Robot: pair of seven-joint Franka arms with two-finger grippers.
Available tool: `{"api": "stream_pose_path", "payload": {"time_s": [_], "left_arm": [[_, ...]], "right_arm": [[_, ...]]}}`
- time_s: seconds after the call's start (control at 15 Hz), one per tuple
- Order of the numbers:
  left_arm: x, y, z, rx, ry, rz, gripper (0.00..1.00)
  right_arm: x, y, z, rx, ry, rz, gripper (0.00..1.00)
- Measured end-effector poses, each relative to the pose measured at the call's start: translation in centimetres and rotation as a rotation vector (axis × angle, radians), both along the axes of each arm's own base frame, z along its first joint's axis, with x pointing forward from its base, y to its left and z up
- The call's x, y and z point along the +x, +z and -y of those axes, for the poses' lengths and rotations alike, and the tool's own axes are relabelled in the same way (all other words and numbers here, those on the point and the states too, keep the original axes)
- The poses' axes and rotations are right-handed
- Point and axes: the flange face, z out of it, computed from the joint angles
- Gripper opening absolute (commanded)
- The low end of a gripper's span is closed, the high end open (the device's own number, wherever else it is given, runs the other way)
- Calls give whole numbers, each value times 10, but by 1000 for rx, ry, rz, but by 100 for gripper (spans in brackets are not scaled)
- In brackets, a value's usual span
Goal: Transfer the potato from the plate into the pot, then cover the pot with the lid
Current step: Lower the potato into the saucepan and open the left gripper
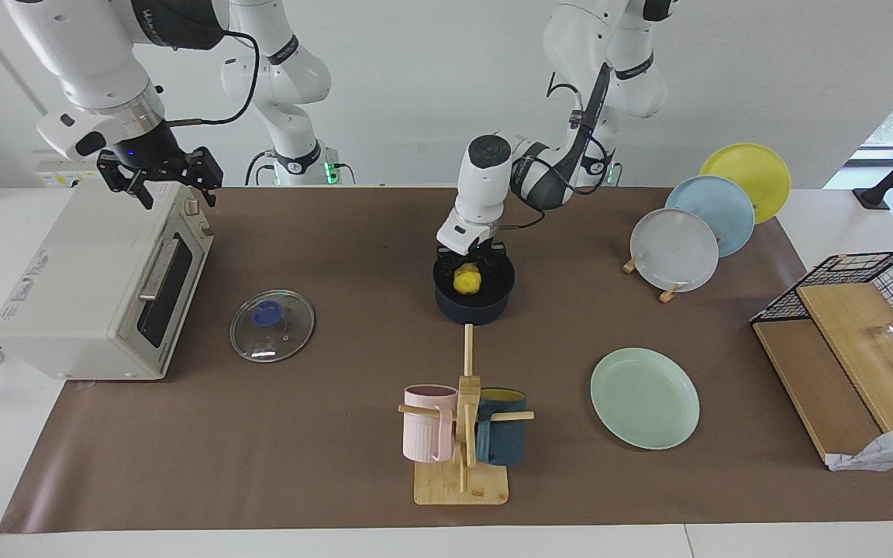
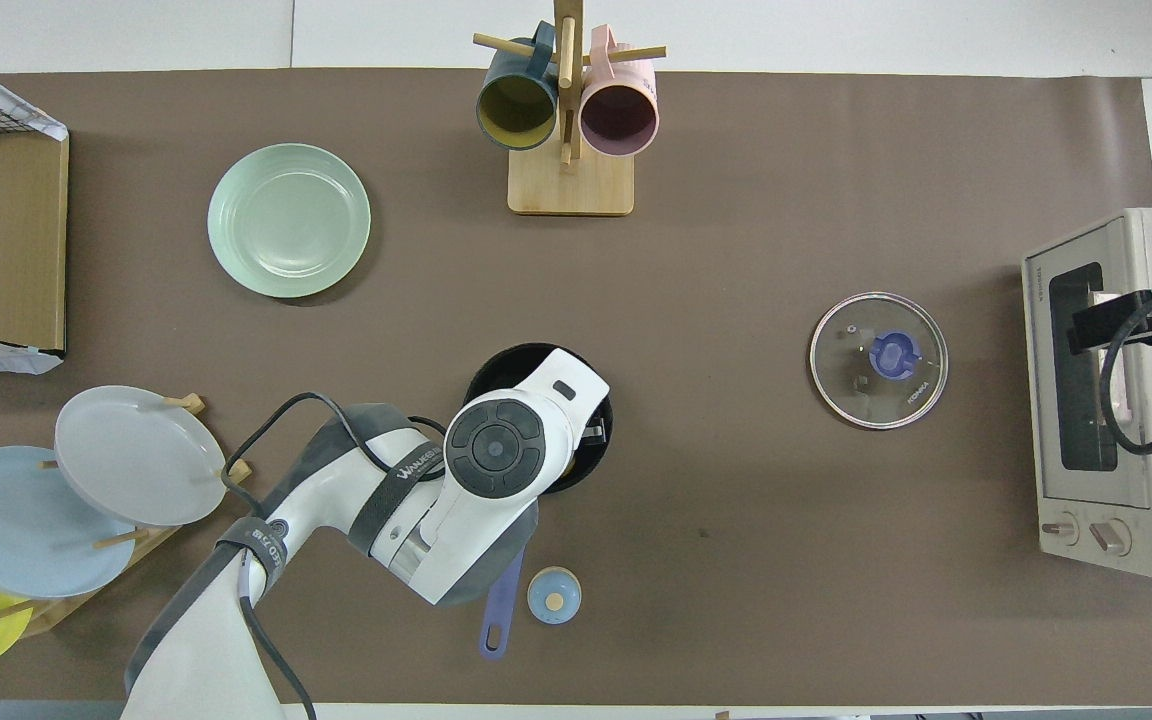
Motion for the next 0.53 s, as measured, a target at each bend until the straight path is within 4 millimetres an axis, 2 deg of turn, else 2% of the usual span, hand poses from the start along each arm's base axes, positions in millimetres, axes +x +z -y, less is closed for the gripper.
{"api": "stream_pose_path", "payload": {"time_s": [0.07,0.33,0.4,0.53], "left_arm": [[0,1,0,-1,1,1,100],[4,16,-4,-1,4,5,100],[8,27,-8,2,4,2,100],[21,62,-21,11,1,-5,100]], "right_arm": [[0,0,0,0,0,0,100],[-4,-3,-1,1,0,-36,100],[-5,-3,-3,1,3,-46,100],[-3,-3,-9,8,14,-28,100]]}}
